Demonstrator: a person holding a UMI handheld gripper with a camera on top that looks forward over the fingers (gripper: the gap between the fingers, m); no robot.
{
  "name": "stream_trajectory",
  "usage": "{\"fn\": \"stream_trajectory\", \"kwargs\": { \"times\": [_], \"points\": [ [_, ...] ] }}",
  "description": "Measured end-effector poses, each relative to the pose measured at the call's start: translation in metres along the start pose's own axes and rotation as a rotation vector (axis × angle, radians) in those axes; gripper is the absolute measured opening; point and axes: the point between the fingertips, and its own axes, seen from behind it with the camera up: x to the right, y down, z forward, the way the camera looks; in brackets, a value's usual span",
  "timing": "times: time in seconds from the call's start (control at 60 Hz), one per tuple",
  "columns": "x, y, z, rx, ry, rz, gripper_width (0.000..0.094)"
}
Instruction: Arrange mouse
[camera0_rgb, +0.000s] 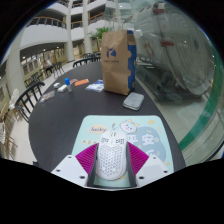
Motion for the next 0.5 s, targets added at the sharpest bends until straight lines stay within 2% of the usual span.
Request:
{"fn": "stream_trajectory", "kwargs": {
  "times": [0.033,0.133,0.15,0.183,0.217,0.25,0.317,0.5],
  "points": [
    [0.004,0.008,0.006,-0.029,-0.003,0.004,0.0512],
    [0.001,0.006,0.006,0.011,-0.025,-0.014,0.0598],
    [0.0,0.005,0.005,0.015,-0.031,-0.019,0.0641],
    [-0.002,0.007,-0.002,0.014,-0.042,-0.027,0.0802],
    [-0.003,0.011,-0.009,0.016,-0.044,-0.029,0.0859],
    [-0.003,0.013,-0.016,0.027,-0.044,-0.027,0.0823],
    [-0.003,0.017,-0.039,0.055,-0.045,-0.03,0.0859],
    [-0.001,0.035,-0.115,0.138,-0.05,-0.019,0.0847]
  ]
}}
